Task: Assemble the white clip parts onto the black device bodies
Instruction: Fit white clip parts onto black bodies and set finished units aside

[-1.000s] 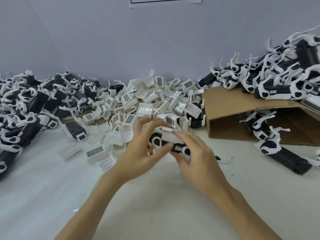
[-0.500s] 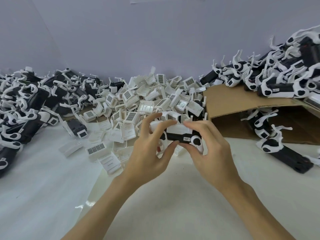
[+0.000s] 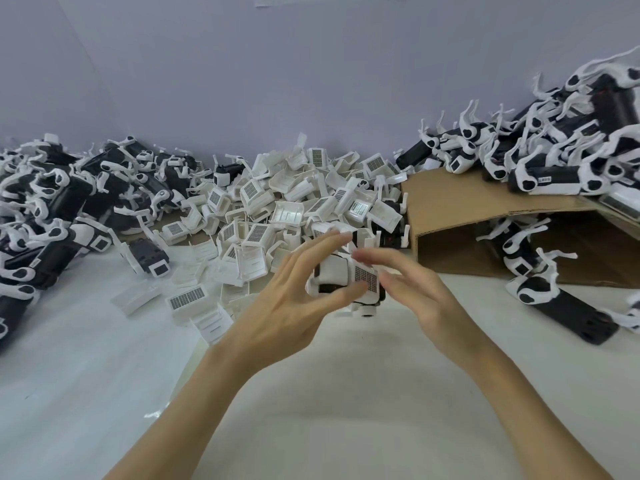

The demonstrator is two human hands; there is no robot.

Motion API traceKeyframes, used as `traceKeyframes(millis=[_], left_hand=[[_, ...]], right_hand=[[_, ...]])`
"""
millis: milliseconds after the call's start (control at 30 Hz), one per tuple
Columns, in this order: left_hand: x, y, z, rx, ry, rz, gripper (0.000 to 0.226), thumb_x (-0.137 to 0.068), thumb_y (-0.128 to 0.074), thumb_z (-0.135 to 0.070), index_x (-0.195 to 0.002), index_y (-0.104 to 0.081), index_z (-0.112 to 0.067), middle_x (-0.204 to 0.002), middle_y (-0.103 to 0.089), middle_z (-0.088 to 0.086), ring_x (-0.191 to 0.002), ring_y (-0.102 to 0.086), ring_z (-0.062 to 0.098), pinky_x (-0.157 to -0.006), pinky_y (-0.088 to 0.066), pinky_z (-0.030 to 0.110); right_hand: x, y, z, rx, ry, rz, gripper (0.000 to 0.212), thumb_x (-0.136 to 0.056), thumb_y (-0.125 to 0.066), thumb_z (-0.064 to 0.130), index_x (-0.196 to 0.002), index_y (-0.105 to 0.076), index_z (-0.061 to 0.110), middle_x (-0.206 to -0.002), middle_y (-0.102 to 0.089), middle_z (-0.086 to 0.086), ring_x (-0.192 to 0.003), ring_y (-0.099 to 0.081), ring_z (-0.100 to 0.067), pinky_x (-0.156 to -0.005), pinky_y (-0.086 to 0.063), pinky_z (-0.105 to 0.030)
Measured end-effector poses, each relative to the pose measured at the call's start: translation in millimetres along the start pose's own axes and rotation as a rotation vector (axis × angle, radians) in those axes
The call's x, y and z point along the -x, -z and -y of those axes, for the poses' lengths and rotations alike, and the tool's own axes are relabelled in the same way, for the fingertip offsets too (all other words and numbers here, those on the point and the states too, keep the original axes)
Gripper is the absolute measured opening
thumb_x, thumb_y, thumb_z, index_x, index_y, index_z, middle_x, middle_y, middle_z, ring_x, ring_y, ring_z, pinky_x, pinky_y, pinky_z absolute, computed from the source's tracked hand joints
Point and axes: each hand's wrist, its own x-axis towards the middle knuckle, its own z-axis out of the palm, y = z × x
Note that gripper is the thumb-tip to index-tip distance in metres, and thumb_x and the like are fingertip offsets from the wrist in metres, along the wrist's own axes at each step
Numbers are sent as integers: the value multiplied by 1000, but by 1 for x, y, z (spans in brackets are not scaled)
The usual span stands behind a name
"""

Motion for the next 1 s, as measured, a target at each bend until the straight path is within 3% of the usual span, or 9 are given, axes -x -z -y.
traceKeyframes(millis=[67, 167, 333, 433, 500, 567, 700, 800, 1000], left_hand=[[0, 0, 1, -59, -92, -17, 52, -98, -58, 14, -139, -65, -17, -164, -26, 17, -158, -28, 39, -121, -39, 56], [2, 1, 3, -111, -100, -92, 31, -111, -52, -6, -138, -59, -20, -164, -29, 15, -160, -28, 35, -127, -31, 49], [3, -1, 3, 297, 296, -85, 56, -97, -75, -22, -140, -41, -23, -159, -38, 10, -152, -38, 31, -118, -41, 53], [4, -3, 1, 435, 525, -54, 69, -93, -74, -55, -146, -33, -42, -140, -54, -16, -139, -53, 16, -111, -47, 39], [4, -3, 0, 432, 579, 2, 67, -92, -70, -64, -146, -32, -58, -139, -51, -33, -139, -51, 4, -109, -42, 29], [4, -2, 3, 468, 582, 26, 63, -93, -70, -59, -148, -38, -58, -141, -51, -36, -139, -50, -3, -109, -41, 26], [1, 0, 3, 463, 498, 10, 47, -100, -67, -41, -145, -56, -37, -131, -65, -19, -131, -60, 15, -108, -49, 39], [0, -2, -1, 456, 471, -43, 36, -102, -66, -38, -137, -61, -32, -126, -65, -19, -127, -60, 15, -106, -48, 35], [-5, -1, -9, 400, 400, -136, 27, -103, -65, -30, -128, -66, -20, -121, -67, -13, -117, -62, 16, -98, -51, 42]], right_hand=[[0, 2, -2, 137, 3, 53, 30, -109, -54, 30, -138, -62, 32, -142, -59, 21, -140, -47, -4, -119, -36, -40], [1, 7, -7, 166, -59, 80, 31, -100, -66, 30, -131, -60, 30, -132, -65, 19, -133, -54, -4, -116, -42, -38], [-1, -2, -15, 382, 40, -175, 44, -85, -86, 32, -120, -60, 31, -116, -68, 24, -126, -54, -4, -107, -40, -33], [-4, -12, -20, 676, 249, -274, 56, -76, -93, 32, -124, -67, 19, -118, -69, 12, -125, -48, -9, -119, -29, -40], [-5, -17, -24, 748, 345, -297, 56, -73, -94, 33, -121, -72, 15, -114, -70, 5, -119, -52, -9, -116, -30, -43], [-4, -20, -25, 723, 383, -327, 55, -73, -91, 39, -120, -74, 15, -112, -69, 3, -117, -50, -8, -107, -35, -44], [-1, -23, -23, 590, 334, -315, 49, -81, -77, 45, -121, -72, 18, -115, -57, 16, -122, -35, 17, -100, -40, -34], [0, -24, -21, 544, 262, -302, 42, -85, -77, 42, -122, -70, 23, -118, -57, 15, -117, -42, 10, -97, -37, -20], [1, -20, -12, 525, 256, -290, 38, -85, -84, 28, -120, -69, 22, -115, -62, 11, -114, -51, 3, -98, -40, -19]])
